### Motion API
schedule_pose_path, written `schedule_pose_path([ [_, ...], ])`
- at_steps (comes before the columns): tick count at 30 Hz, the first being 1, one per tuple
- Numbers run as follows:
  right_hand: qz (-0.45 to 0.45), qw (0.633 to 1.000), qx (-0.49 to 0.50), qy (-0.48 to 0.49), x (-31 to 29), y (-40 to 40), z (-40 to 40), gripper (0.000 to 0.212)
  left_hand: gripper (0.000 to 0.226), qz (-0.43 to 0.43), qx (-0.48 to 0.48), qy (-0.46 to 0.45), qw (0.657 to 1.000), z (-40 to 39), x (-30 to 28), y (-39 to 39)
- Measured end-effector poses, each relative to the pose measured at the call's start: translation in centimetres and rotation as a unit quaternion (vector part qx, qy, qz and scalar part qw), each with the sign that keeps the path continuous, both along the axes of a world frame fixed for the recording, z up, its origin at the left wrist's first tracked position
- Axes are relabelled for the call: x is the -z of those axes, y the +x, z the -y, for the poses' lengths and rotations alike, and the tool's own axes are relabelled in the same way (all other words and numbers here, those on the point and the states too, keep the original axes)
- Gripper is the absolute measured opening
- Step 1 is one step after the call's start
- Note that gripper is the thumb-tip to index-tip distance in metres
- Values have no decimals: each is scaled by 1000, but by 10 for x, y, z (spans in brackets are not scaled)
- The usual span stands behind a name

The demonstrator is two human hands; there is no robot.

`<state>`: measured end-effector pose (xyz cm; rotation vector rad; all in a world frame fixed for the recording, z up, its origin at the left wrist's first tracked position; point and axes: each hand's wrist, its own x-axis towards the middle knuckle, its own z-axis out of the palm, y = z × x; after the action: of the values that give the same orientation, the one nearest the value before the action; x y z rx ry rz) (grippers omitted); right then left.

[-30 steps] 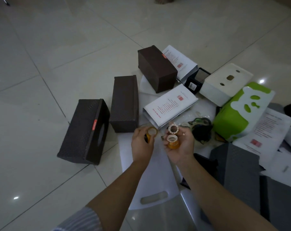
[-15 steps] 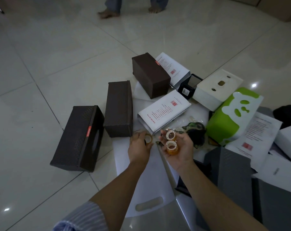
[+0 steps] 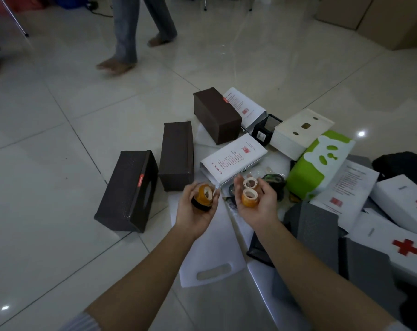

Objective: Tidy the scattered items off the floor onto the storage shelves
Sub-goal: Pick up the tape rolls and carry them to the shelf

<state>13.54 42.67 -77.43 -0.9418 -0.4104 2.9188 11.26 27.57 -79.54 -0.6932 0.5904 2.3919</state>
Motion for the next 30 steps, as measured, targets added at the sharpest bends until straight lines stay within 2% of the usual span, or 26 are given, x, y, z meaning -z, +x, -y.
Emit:
schedule_pose_path([
  [3,-1,999,35,-26,-17,-5,-1,41,33,-20,-26,25,999,0,-20,-4],
  [7,-17,1000,10,-2,-24,-15,-4,38,20,-46,-27,19,998,-6,-27,-16],
  [12,-8,1000,3,-2,-24,-32,-15,39,34,-32,-24,4,999,-23,-25,-31],
  [16,3,999,25,-21,-61,-40,-31,32,38,-2,-30,-1,1000,-40,-63,-43],
  [19,-18,997,53,-54,-126,-37,-38,35,21,13,-41,0,999,-57,-125,-42],
  [22,-51,994,63,-76,-212,-29,-44,26,15,6,-44,8,999,-72,-209,-37],
  [26,-79,988,81,-106,-342,-8,-54,22,11,-16,-35,24,999,-91,-343,-27],
  [30,-65,982,129,-120,-482,24,-66,21,16,-40,-20,23,999,-108,-491,-8],
])
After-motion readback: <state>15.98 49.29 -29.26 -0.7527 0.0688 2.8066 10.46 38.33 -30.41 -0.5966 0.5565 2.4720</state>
